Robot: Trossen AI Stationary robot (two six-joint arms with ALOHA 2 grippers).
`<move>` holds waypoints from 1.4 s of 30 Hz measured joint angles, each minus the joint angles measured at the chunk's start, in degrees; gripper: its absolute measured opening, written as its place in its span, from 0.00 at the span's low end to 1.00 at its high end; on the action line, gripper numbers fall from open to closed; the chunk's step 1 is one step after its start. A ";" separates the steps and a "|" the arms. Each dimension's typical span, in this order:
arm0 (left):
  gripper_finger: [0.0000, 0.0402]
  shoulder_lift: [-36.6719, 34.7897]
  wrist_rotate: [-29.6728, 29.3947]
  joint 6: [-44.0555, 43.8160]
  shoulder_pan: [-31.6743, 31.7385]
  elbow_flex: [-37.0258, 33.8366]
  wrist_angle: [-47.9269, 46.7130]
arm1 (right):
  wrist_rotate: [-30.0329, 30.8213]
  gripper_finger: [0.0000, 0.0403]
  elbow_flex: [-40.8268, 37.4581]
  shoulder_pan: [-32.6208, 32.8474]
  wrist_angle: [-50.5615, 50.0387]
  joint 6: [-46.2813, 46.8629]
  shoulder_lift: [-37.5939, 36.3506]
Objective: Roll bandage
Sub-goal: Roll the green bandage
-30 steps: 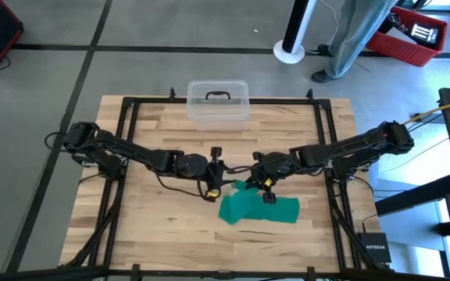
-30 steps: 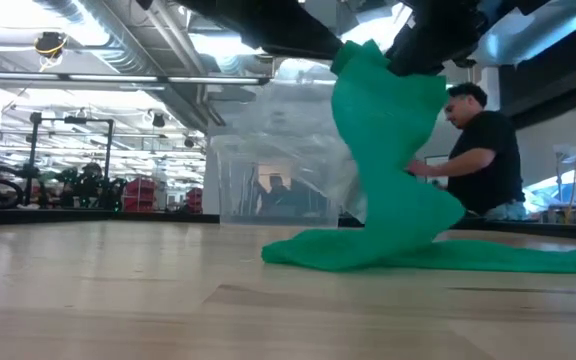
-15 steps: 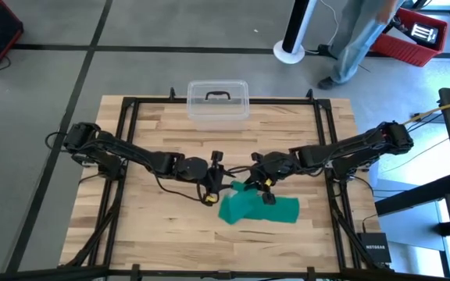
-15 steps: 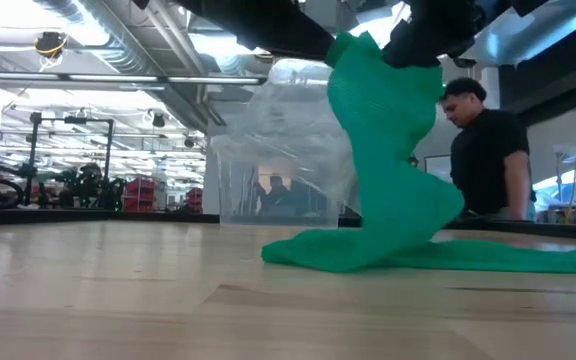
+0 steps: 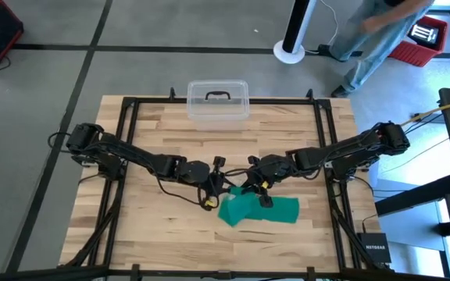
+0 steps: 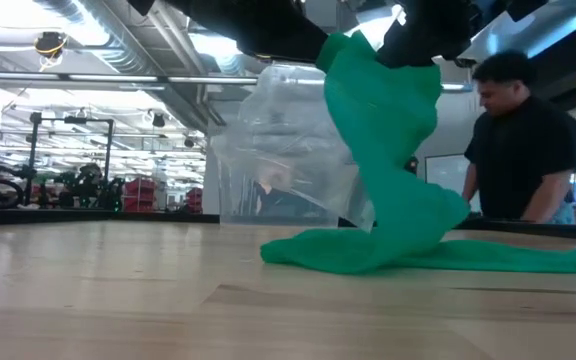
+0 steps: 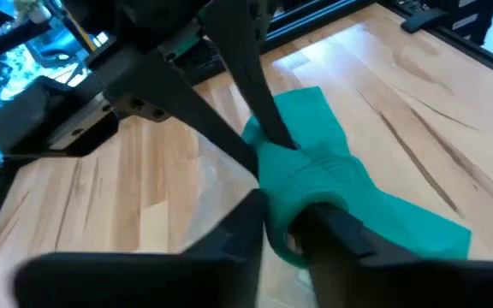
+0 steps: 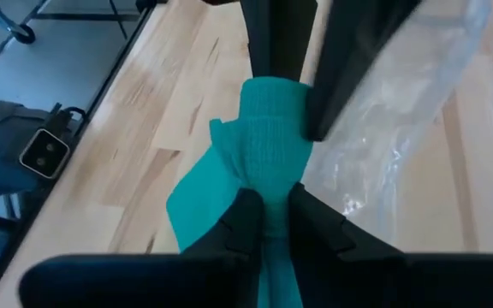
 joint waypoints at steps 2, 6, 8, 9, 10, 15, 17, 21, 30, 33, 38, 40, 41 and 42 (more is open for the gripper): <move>0.04 0.02 0.38 -0.08 0.08 0.00 0.21 | 0.15 0.12 0.02 0.00 0.04 1.81 0.00; 0.02 -0.07 -1.73 -1.29 0.04 0.00 0.16 | 0.23 0.17 0.08 -0.01 -0.77 4.22 -0.69; 0.01 -0.68 -4.02 -1.27 -0.01 0.02 0.28 | 0.99 0.22 0.53 -0.13 -2.61 4.75 -2.29; 0.01 -1.37 -5.42 -1.27 -0.25 0.04 0.25 | 1.44 0.26 1.20 -0.16 -4.47 4.80 -3.41; 0.01 -1.85 -7.15 -1.15 -0.43 0.04 0.17 | 1.53 0.30 2.21 -0.18 -7.29 4.83 -4.71; 0.01 -6.15 -15.66 2.87 -0.71 0.02 0.02 | 1.33 0.46 10.16 -0.07 -26.91 5.83 -10.58; 0.01 -7.98 -19.89 4.23 -0.70 0.09 1.37 | 3.15 0.50 13.12 -0.08 -32.41 6.30 -12.83; 0.01 -9.80 -24.35 9.90 -0.66 0.09 7.75 | 9.78 0.55 13.63 -0.09 -36.07 4.29 -17.37; 0.01 -11.84 -24.35 20.11 -0.68 0.13 20.79 | 14.62 0.53 -5.93 -0.11 -2.91 -3.59 -24.24; 0.02 -12.00 -23.22 20.53 -0.68 0.13 21.33 | 13.21 0.52 -12.35 -0.09 14.34 -4.78 -23.04; 0.01 -11.96 -22.92 20.83 -1.11 0.11 21.07 | 10.63 0.52 -15.00 -0.09 30.70 -7.47 -18.40; 0.01 -11.96 -22.91 20.83 -1.15 0.11 21.24 | 8.83 0.51 -13.88 -0.09 32.96 -8.96 -16.66; 0.01 -11.96 -22.91 20.83 -0.93 0.11 21.22 | 7.92 0.49 -13.03 -0.09 32.83 -9.53 -15.53; 0.01 -11.96 -23.00 20.83 -0.65 0.11 21.31 | 7.17 0.46 -12.01 -0.09 32.20 -10.39 -14.48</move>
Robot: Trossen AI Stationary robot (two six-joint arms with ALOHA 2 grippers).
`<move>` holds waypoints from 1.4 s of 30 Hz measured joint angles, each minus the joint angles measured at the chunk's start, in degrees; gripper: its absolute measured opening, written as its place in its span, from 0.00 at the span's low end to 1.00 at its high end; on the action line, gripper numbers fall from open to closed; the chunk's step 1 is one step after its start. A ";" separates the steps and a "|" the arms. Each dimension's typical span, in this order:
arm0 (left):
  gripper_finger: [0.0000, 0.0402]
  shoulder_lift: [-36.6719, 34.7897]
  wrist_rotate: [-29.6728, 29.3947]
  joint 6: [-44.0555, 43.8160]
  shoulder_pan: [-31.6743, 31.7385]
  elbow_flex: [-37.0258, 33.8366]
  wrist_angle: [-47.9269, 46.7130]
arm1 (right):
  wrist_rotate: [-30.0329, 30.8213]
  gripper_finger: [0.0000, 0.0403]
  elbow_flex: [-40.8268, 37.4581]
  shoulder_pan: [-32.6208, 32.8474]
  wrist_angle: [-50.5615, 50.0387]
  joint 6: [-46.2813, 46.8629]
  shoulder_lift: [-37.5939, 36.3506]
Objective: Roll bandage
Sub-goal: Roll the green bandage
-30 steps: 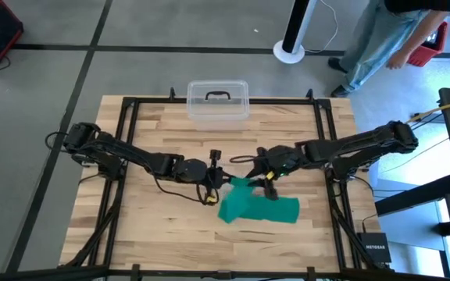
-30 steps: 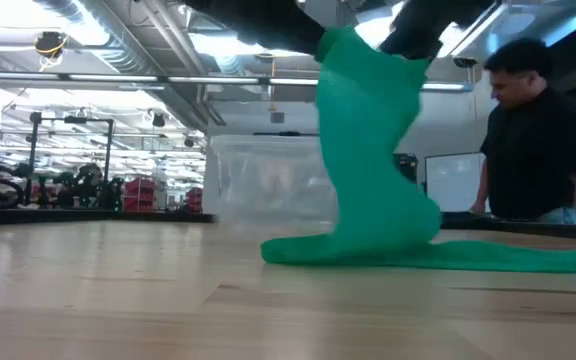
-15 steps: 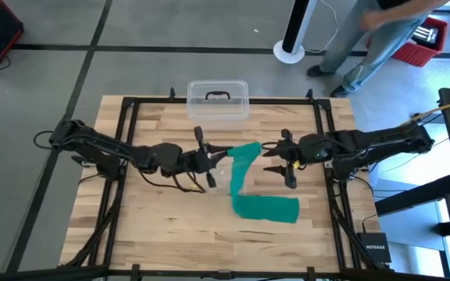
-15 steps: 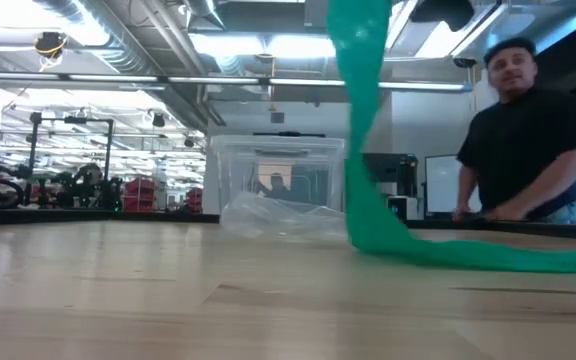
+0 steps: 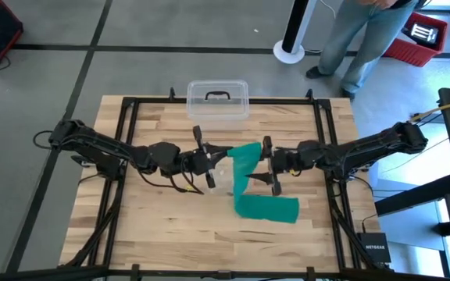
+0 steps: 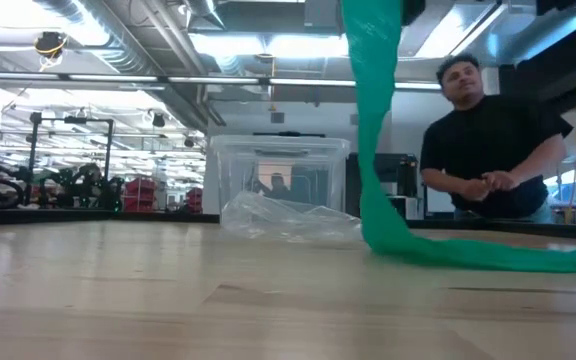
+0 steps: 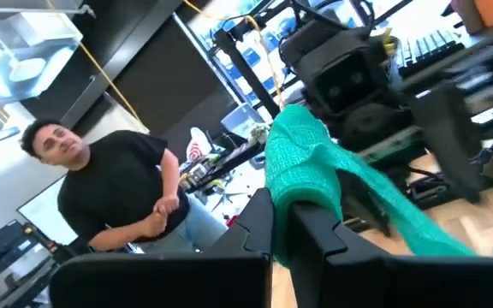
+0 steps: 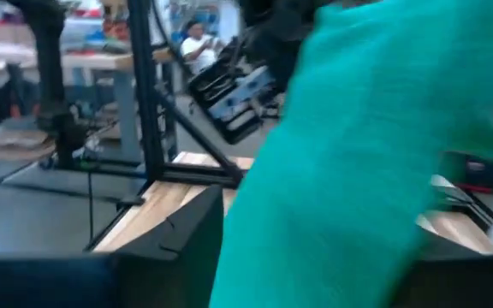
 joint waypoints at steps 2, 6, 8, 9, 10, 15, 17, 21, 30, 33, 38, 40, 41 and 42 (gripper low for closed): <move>0.01 0.00 -1.57 0.12 0.51 0.00 0.32 | -1.14 0.36 1.72 0.18 -2.50 -1.44 0.97; 0.01 -0.01 -7.02 2.13 1.48 0.00 2.70 | -1.12 0.06 5.81 1.40 -7.89 -4.76 1.26; 0.01 -0.03 -8.14 3.55 2.01 0.02 3.32 | 0.96 0.04 7.55 2.78 -8.99 -5.68 1.31; 0.01 -0.02 -8.94 4.67 2.17 0.00 3.64 | 1.78 0.04 8.70 3.51 -9.75 -5.96 1.32; 0.01 -0.02 -9.89 5.52 2.43 0.00 3.92 | 2.17 0.04 9.94 4.28 -10.74 -6.19 1.28; 0.00 -0.02 -16.28 10.98 4.01 0.00 4.54 | 2.66 0.02 14.28 7.72 -15.83 -7.43 1.28; 0.00 0.00 -18.78 12.24 4.71 0.00 5.68 | 2.70 0.01 14.72 9.11 -15.62 -7.65 1.27; 0.00 0.00 -20.99 15.65 5.88 0.00 13.13 | 2.80 0.01 14.70 10.90 -18.74 -6.03 1.25; 0.00 -1.68 -2.11 8.50 4.49 0.00 15.37 | 9.15 0.05 14.66 11.24 -24.68 0.47 1.28; 0.00 -1.66 4.56 4.90 3.10 -0.02 15.06 | 9.41 0.14 14.66 9.46 -24.89 3.11 1.20; 0.00 -2.48 5.01 2.85 1.02 0.00 16.37 | 10.79 0.37 14.58 8.13 -25.09 4.08 -0.13; 0.00 -3.66 5.14 2.87 0.10 0.00 16.21 | 11.20 0.46 14.59 7.82 -26.81 4.00 -1.33; 0.00 -4.43 5.26 2.97 -0.31 0.00 16.07 | 11.62 0.51 14.59 7.57 -27.98 3.97 -2.11; 0.00 -5.25 5.31 3.22 -0.66 0.01 16.18 | 12.00 0.55 14.59 7.40 -29.21 3.95 -3.09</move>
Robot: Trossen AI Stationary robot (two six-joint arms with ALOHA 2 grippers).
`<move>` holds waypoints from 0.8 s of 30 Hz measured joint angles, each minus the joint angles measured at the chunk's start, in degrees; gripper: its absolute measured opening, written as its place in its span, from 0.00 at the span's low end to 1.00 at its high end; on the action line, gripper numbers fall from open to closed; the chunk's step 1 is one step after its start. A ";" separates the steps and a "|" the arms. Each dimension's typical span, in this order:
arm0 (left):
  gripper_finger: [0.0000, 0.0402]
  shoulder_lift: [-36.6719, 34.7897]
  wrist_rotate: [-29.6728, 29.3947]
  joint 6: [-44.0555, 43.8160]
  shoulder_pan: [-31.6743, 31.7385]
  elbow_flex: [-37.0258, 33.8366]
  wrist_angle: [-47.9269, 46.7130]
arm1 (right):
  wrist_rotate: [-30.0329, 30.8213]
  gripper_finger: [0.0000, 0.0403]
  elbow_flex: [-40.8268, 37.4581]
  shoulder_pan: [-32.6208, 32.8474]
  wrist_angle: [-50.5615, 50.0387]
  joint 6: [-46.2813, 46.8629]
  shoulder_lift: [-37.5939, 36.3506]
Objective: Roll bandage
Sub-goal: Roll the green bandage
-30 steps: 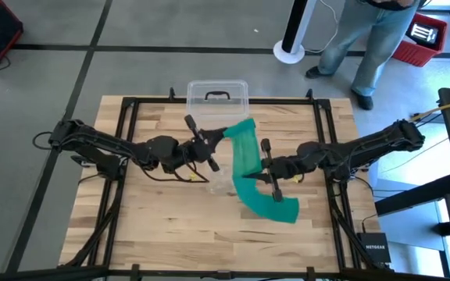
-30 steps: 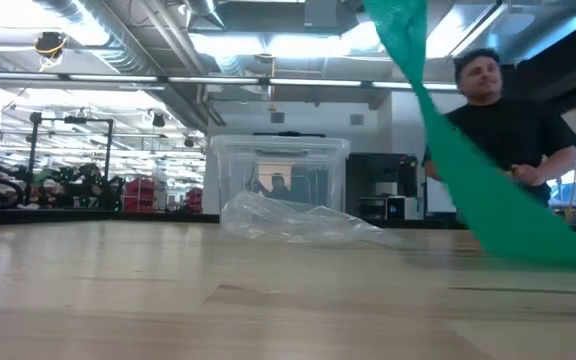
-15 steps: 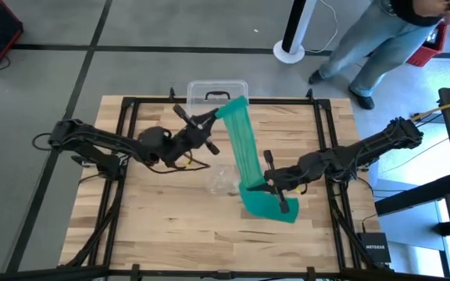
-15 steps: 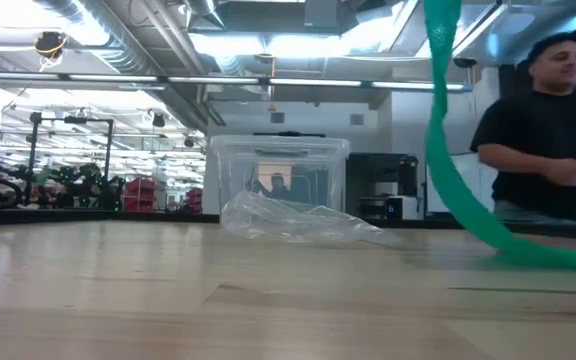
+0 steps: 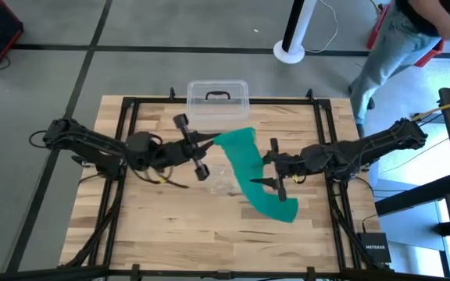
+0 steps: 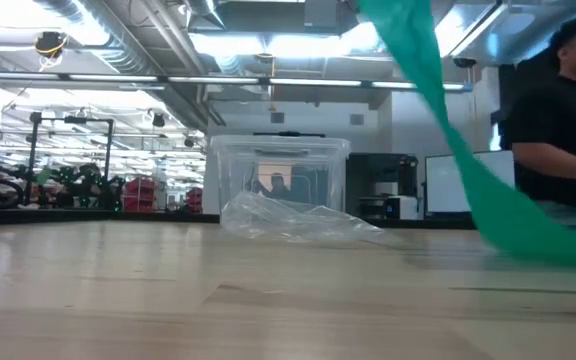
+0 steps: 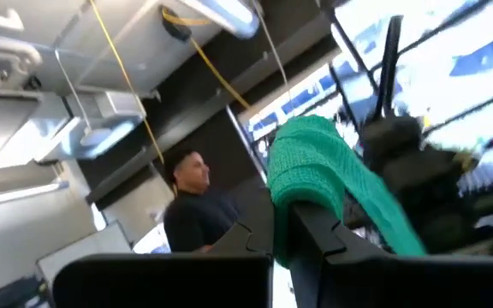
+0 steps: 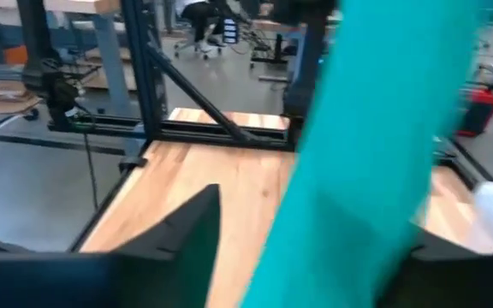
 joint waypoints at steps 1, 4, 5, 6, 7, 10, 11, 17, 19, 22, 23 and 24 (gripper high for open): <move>0.00 -0.70 -0.05 0.57 -0.30 0.02 0.09 | 0.38 0.58 0.00 -0.23 -1.72 0.00 -1.19; 0.00 -2.24 -0.41 2.73 -0.54 0.04 -0.89 | 0.95 0.66 0.00 -0.27 -5.70 0.67 -4.34; 0.00 -2.56 -0.53 2.74 -0.28 0.04 -1.27 | 1.01 0.67 0.00 -0.25 -6.93 1.17 -5.35; 0.00 -2.90 -0.60 2.52 0.06 0.04 -2.18 | 1.02 0.68 0.00 -0.25 -7.34 1.95 -6.19; 0.00 -2.95 -0.67 1.96 0.38 0.04 -2.84 | 1.01 0.68 0.00 -0.25 -7.38 2.57 -6.93; 0.00 -2.72 -0.72 1.31 1.25 0.04 -4.50 | 1.03 0.68 0.04 -0.25 -8.16 3.95 -7.57; 0.00 -2.47 -0.70 1.38 1.67 0.04 -4.50 | 1.01 0.67 0.02 -0.25 -8.39 3.95 -7.13; 0.00 -3.12 -0.42 -1.25 2.82 3.31 -5.28 | 2.16 0.59 0.72 -0.25 -8.41 0.86 -4.47; 0.00 -3.84 0.99 -3.36 2.74 7.61 -13.43 | 2.97 0.57 2.64 -0.27 -8.20 -0.71 -4.62; 0.00 -3.96 4.53 -7.39 2.44 17.10 -31.63 | 3.45 0.54 5.84 -0.25 -8.78 -2.59 -4.79; 0.00 -3.87 5.13 -8.58 2.17 20.44 -37.63 | 3.60 0.54 6.82 -0.27 -9.35 -3.38 -4.79; 0.00 -3.65 5.69 -9.48 1.94 23.28 -42.43 | 4.03 0.53 7.78 -0.27 -10.24 -4.32 -4.77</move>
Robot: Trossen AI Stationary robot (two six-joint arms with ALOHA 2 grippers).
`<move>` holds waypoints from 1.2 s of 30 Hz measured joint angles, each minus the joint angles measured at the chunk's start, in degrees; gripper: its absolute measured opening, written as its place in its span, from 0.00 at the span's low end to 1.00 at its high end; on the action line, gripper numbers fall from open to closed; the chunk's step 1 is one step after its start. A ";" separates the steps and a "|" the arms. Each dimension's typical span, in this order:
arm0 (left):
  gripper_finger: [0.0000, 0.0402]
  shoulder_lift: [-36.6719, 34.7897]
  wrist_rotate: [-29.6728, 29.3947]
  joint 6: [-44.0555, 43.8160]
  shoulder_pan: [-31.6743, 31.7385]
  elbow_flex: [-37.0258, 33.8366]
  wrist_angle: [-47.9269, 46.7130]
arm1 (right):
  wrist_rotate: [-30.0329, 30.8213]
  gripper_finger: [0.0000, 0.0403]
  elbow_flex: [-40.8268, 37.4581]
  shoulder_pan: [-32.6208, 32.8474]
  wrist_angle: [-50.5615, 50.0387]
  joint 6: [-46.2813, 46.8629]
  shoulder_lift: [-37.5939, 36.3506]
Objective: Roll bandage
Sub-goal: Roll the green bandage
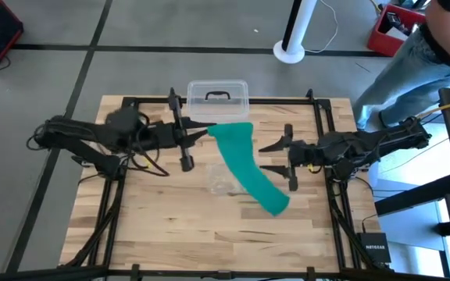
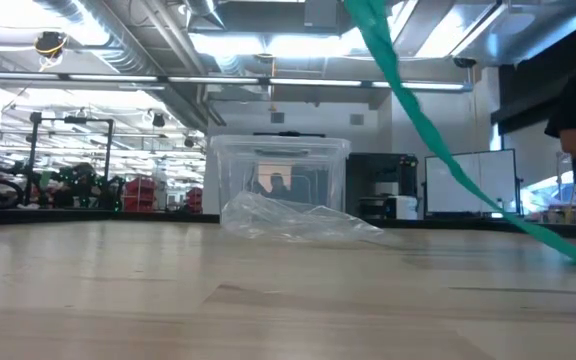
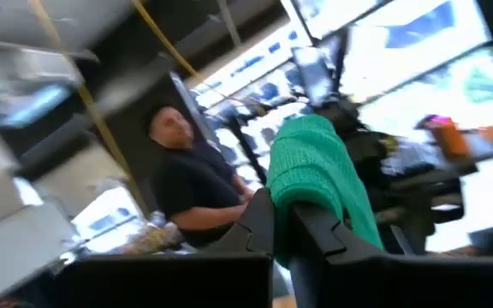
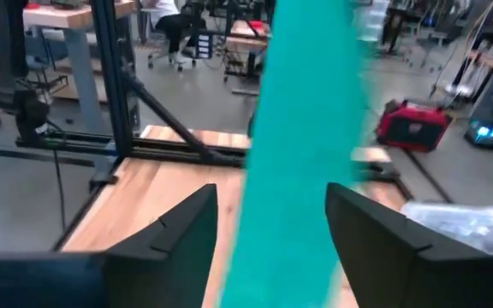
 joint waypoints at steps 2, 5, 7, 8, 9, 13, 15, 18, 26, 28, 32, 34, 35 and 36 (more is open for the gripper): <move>0.00 0.05 0.52 -0.87 -0.37 3.32 -5.07 | 2.34 0.53 1.76 0.01 -1.86 -1.50 0.00; 0.00 0.02 0.54 -0.96 -1.00 3.62 -5.69 | 6.28 0.53 3.11 0.00 -2.87 -3.07 -0.07; 0.00 0.34 0.56 -1.32 -1.22 2.94 -6.08 | 6.92 0.52 3.13 -0.02 -2.95 -3.16 0.00; 0.00 0.61 0.55 -1.17 -1.19 2.35 -5.37 | 6.91 0.52 3.13 -0.02 -3.10 -3.16 0.02; 0.00 0.90 0.48 -0.66 -1.20 2.15 -4.70 | 6.64 0.52 3.13 -0.02 -3.43 -3.13 0.13; 0.00 1.45 -0.93 0.83 -1.17 2.00 1.32 | 2.82 0.52 3.02 0.00 -5.48 -0.37 1.54; 0.00 0.76 -1.36 2.52 -1.15 2.05 5.16 | 0.46 0.52 3.00 0.00 -5.34 1.08 2.21; 0.00 -0.38 -1.53 3.23 -1.08 2.16 6.96 | -0.50 0.52 3.08 0.02 -5.59 1.70 3.29; 0.01 0.18 -1.54 2.87 -1.15 2.05 4.29 | -0.68 0.52 3.04 -2.77 -5.72 0.12 6.56; 0.00 0.29 -1.54 2.76 -1.15 2.09 4.61 | -3.60 0.52 3.02 -4.53 -5.05 0.23 6.58; 0.01 0.64 -1.54 2.46 -1.15 2.09 4.36 | -9.72 0.52 2.21 -7.04 -2.04 1.52 6.84; 0.01 0.66 -1.54 2.33 -1.12 2.08 4.33 | -11.89 0.52 -0.63 -7.63 2.16 1.89 6.91; 0.01 0.66 -1.54 2.29 -1.09 2.07 4.33 | -12.50 0.52 -2.56 -7.61 5.55 1.93 7.22; 0.01 0.66 -1.54 2.23 -1.09 2.07 4.33 | -12.50 0.52 -4.49 -7.61 9.64 1.81 7.60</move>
